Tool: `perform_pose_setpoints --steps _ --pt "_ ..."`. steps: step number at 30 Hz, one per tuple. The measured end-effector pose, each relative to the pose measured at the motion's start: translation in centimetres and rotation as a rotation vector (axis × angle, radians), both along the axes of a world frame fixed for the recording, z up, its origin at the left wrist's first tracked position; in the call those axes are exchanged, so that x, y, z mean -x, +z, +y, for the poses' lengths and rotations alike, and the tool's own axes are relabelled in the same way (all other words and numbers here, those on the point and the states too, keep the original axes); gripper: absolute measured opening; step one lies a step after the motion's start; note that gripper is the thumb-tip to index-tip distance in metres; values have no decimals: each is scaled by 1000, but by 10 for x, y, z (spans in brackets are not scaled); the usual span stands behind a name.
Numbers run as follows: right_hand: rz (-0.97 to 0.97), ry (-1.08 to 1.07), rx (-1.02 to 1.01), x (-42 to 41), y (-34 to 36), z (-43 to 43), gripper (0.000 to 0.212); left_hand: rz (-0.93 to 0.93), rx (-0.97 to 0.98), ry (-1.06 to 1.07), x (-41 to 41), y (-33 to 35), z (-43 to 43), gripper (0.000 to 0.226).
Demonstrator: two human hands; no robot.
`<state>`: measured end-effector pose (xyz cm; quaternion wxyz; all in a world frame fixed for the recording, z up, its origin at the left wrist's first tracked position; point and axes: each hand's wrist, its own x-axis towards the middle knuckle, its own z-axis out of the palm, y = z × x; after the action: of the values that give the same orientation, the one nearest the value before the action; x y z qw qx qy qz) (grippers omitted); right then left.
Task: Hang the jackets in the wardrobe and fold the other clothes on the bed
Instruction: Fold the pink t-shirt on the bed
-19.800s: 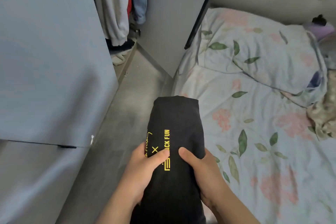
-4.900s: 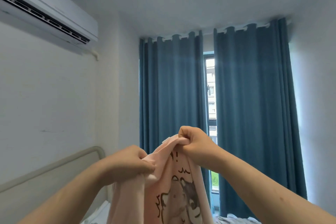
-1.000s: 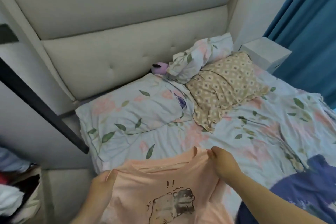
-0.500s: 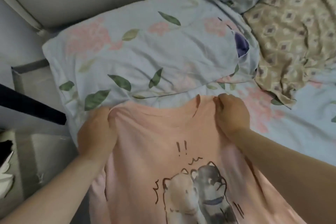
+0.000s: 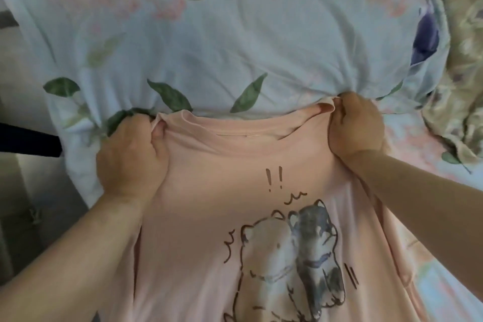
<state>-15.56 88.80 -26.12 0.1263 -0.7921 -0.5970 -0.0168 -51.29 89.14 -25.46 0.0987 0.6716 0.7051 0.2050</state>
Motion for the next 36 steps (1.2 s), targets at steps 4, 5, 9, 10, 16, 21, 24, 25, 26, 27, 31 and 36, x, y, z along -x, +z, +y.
perform_pose_setpoints --steps 4,5,9,10,16,21,24,25,26,27,31,36 --pt "6 5 32 2 1 3 36 27 -7 5 0 -1 2 26" --pt "5 10 41 1 1 3 35 33 -16 4 0 -2 2 24" --pt "3 26 42 -1 1 4 36 58 -72 7 0 -4 2 26" --pt "4 26 36 -1 1 4 36 63 -83 7 0 -5 2 27" --pt "3 13 12 -4 -3 3 28 65 -141 0 0 -8 1 28" --pt "8 17 0 -4 -4 4 27 98 -175 4 1 -10 -2 36" --pt "30 43 -28 -6 -5 4 29 92 -178 52 -4 -6 -6 37" --pt "48 44 -26 -8 -5 3 28 94 -181 73 -8 -3 -9 35" --pt "78 46 -25 -9 -4 1 28 85 -206 99 -12 2 -14 31" --pt "125 54 -25 -10 -3 -1 26 65 -260 129 -18 8 -21 26" --pt "449 132 -33 -22 16 -25 24 -223 -493 -69 -93 28 -86 30" --pt "676 51 -301 -86 38 -117 22 -397 -36 -430 -232 8 -189 33"
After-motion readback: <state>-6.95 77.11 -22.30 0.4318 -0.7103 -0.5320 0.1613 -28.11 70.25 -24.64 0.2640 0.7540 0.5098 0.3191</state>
